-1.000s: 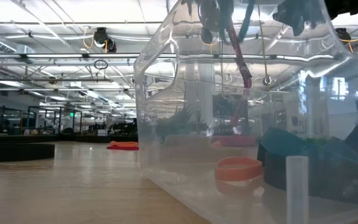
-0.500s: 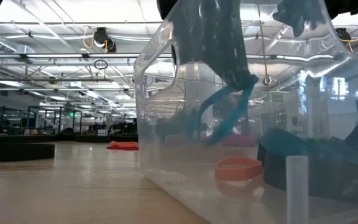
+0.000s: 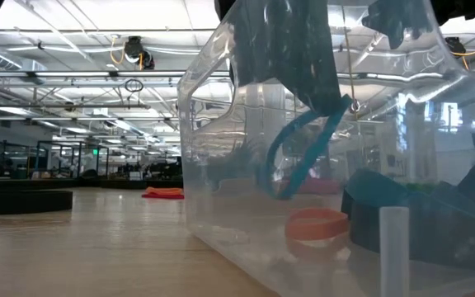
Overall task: Pick and place rubber bands into bin
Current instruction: Put the blue rubber band into the transparent container, then put the black rubber band into the transparent container
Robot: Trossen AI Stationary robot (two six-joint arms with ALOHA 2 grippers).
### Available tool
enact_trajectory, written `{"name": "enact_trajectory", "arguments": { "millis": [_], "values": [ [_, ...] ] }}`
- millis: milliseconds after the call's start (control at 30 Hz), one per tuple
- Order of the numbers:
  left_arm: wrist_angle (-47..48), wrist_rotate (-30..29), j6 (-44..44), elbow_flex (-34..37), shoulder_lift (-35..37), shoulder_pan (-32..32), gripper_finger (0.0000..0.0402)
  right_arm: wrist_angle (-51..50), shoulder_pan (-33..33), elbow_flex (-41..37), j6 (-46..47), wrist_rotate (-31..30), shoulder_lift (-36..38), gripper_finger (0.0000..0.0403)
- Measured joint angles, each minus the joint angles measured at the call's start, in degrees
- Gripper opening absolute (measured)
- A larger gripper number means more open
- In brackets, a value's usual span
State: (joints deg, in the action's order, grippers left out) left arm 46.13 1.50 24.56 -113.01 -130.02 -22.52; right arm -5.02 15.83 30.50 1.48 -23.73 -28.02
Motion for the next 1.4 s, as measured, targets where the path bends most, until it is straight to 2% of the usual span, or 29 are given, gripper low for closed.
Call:
{"name": "enact_trajectory", "arguments": {
  "millis": [200,1033,1267,1400],
  "values": [
    [0.0,-0.02,-0.02,0.0,0.0,0.04,0.0011,0.0,0.01,0.0,-0.1,0.0,0.01,0.0144],
    [0.1,-0.01,0.92,0.0,0.01,0.27,0.0141,-0.02,0.01,0.0,-0.24,0.0,0.01,0.0144],
    [1.65,6.93,1.16,0.02,3.82,2.12,0.0154,-0.04,0.01,0.0,-0.68,0.0,0.01,0.0144],
    [2.08,7.48,1.27,0.02,7.77,2.92,0.0154,-0.04,0.0,0.0,-0.68,0.0,0.01,0.0144]
  ]
}}
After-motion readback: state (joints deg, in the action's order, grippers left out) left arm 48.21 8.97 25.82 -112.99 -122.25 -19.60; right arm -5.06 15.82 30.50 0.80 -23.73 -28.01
